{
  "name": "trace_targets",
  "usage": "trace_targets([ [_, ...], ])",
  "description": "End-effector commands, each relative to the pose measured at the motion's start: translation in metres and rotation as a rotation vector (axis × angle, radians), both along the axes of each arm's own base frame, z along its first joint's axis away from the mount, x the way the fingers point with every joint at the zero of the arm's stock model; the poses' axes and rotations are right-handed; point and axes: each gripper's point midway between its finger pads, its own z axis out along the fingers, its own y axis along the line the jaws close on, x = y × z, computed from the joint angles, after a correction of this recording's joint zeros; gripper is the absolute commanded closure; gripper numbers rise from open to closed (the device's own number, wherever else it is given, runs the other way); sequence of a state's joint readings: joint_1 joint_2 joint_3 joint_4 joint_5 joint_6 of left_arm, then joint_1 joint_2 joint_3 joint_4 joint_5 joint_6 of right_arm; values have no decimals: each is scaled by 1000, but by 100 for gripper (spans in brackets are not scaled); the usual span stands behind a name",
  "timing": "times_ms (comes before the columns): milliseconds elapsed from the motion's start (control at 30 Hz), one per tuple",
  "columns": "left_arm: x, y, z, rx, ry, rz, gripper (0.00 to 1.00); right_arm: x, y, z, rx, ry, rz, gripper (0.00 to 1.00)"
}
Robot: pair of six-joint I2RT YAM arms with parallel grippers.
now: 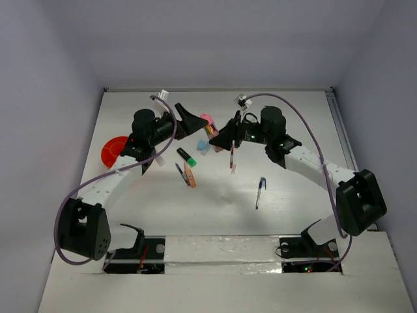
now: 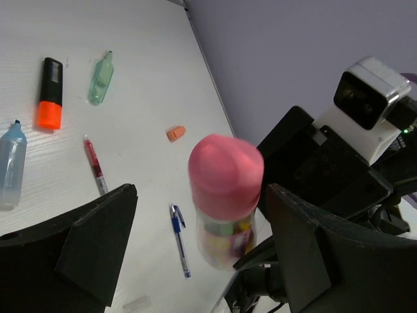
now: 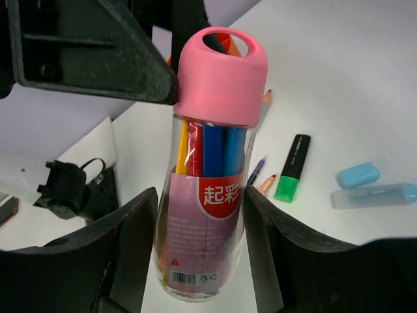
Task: Sort the stationery into containers
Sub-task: Pick up the stationery from the center of the board, then place the stationery in the storage box.
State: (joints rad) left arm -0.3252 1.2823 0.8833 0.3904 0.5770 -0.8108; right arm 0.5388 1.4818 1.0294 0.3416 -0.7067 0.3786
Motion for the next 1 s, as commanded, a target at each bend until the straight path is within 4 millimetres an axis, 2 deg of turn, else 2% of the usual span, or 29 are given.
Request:
trace_targets([
  [0,0,-6,22,-51,-79,-33,24,-15,18,18,33,-79,89,84],
  [167,-1,-13,17,-56,-74,-62,29,-10,21,12,23,-62,83,85],
  [400,-1,-15,9,-53,-54,-81,46,-8,27,9,30,-49,83,85],
  [500,-4,-16,6,-46,-44,-94,45,-6,27,9,32,-49,74,85],
  [633,-3,-16,0,-21,-21,-95,38,-4,28,14,44,-56,69,85],
  [767,-5,-18,-8,2,2,-107,36,-2,28,17,51,-62,58,86],
  [867,-5,-19,-8,2,0,-110,48,-2,29,16,52,-53,59,86],
  [967,-5,-19,-3,-7,-12,-105,74,-1,28,13,49,-46,53,85],
])
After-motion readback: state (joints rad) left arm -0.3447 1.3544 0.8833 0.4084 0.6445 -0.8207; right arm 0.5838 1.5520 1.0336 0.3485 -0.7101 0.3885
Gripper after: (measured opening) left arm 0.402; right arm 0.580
